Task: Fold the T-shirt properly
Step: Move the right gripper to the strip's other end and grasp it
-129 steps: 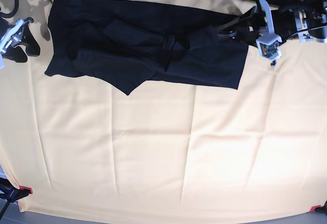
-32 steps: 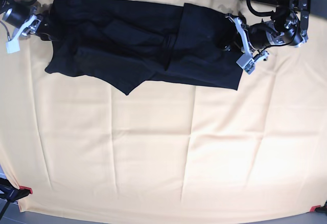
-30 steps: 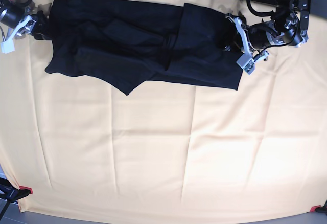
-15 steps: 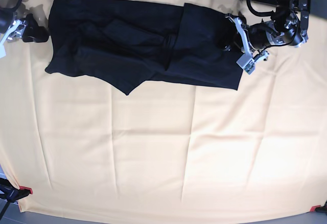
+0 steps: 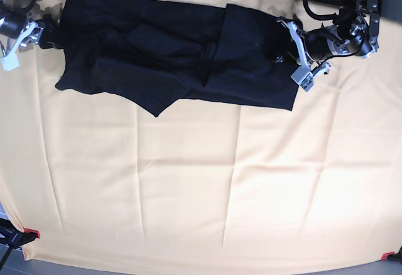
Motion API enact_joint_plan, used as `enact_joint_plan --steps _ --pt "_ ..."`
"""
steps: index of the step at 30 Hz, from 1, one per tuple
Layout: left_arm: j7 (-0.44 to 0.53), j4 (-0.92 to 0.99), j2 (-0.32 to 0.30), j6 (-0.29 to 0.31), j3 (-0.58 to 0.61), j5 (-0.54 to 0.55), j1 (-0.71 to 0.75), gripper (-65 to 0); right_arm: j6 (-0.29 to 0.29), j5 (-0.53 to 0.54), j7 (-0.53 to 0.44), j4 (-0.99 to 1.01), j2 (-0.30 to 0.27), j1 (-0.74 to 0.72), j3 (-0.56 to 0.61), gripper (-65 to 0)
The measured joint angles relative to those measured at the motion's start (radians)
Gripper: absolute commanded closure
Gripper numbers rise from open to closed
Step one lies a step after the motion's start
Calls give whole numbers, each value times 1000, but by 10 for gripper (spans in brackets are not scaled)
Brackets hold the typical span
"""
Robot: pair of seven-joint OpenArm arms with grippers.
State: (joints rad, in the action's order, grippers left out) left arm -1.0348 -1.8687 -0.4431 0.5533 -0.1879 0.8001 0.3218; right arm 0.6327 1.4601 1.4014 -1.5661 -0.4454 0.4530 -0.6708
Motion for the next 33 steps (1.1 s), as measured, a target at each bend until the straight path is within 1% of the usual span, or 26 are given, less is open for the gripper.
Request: enact_joint_plan --steps 3,5,12,14,16,19,21,31,33 --pt "-2 1 0 0 0 5 0 0 0 22 -10 0 14 -8 55 -499" --pt "-7 1 0 0 0 7 0 0 0 22 -13 -4 19 -7 68 -499" --pt "-12 1 0 0 0 8 0 0 0 22 -13 -4 39 -7 67 -499" --pt "-12 1 0 0 0 8 0 0 31 22 -13 -4 45 -7 67 -499" --pt "-12 1 0 0 0 8 0 0 42 22 -13 -4 57 -7 67 -499" --pt "-12 1 0 0 0 8 0 0 42 26 -14 -4 84 -7 67 -499" --pt "-12 1 0 0 0 8 0 0 64 26 -17 -4 97 -7 67 -499" --pt "-13 1 0 0 0 9 0 0 68 33 -24 -5 135 -7 67 -497" --pt "-12 1 0 0 0 8 0 0 68 33 -25 -5 142 -8 67 -488"
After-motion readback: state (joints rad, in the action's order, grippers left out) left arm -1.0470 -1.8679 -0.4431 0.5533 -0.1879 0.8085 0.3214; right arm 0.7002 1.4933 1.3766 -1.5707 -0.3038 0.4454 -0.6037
